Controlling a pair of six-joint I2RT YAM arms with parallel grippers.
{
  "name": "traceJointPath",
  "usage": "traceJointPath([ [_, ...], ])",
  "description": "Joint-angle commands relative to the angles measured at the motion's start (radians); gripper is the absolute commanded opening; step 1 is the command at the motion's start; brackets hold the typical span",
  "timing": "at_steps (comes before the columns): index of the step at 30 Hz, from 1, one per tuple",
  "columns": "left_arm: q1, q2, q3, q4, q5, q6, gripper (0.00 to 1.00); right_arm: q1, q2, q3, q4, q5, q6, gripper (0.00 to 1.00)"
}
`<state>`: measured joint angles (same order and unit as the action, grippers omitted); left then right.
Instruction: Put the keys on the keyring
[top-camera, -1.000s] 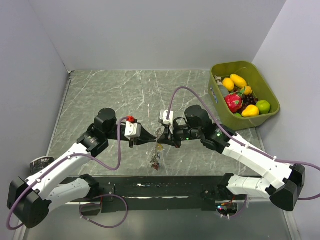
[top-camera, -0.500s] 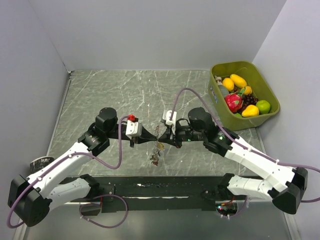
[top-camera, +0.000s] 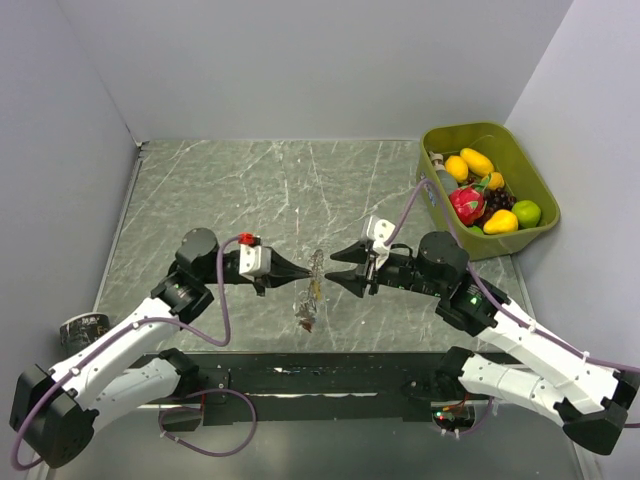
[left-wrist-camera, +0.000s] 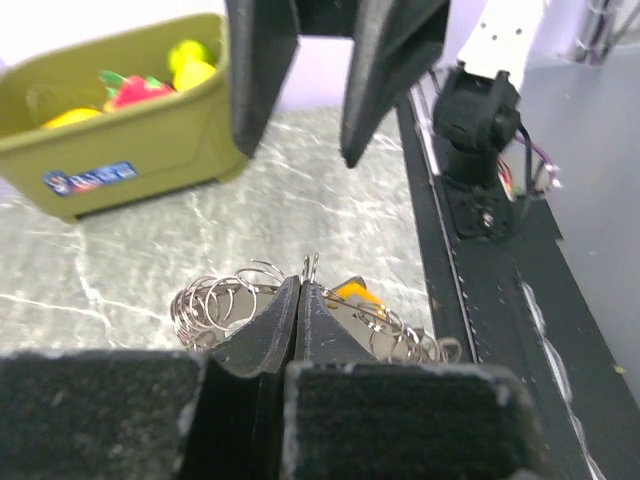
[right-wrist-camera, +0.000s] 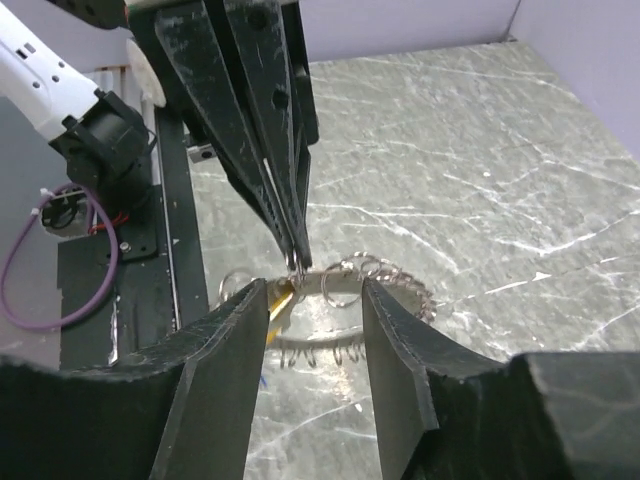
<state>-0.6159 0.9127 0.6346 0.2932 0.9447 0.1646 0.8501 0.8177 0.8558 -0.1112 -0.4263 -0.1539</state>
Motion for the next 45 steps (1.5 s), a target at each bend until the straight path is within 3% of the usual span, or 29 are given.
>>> traceJointPath([
  [1, 0.034, -0.054, -0.029, 0.236, 0.002, -0.106, 0.01, -0.005, -0.003, 0.000, 0.036, -0.008, 0.016, 0.50],
  [7, 0.068, -0.061, -0.070, 0.388, 0.040, -0.227, 0.01, -0.006, 0.012, 0.014, 0.031, -0.060, 0.020, 0.46],
  [15, 0.084, -0.051, -0.079, 0.463, 0.068, -0.286, 0.01, -0.006, 0.073, 0.012, 0.091, -0.140, 0.068, 0.25],
  [24, 0.085, -0.043, -0.078, 0.469, 0.080, -0.293, 0.01, -0.008, 0.150, 0.015, 0.128, -0.183, 0.103, 0.23],
  [30, 0.087, -0.040, -0.069, 0.426, 0.074, -0.270, 0.01, -0.008, 0.097, -0.017, 0.127, -0.105, 0.100, 0.29],
  [38, 0.087, -0.017, -0.050, 0.383, 0.045, -0.251, 0.01, -0.006, -0.081, -0.106, 0.143, 0.092, 0.099, 0.57],
  [45, 0.085, 0.020, -0.038, 0.371, 0.002, -0.280, 0.01, -0.008, -0.152, -0.130, 0.131, 0.126, 0.096, 0.78],
])
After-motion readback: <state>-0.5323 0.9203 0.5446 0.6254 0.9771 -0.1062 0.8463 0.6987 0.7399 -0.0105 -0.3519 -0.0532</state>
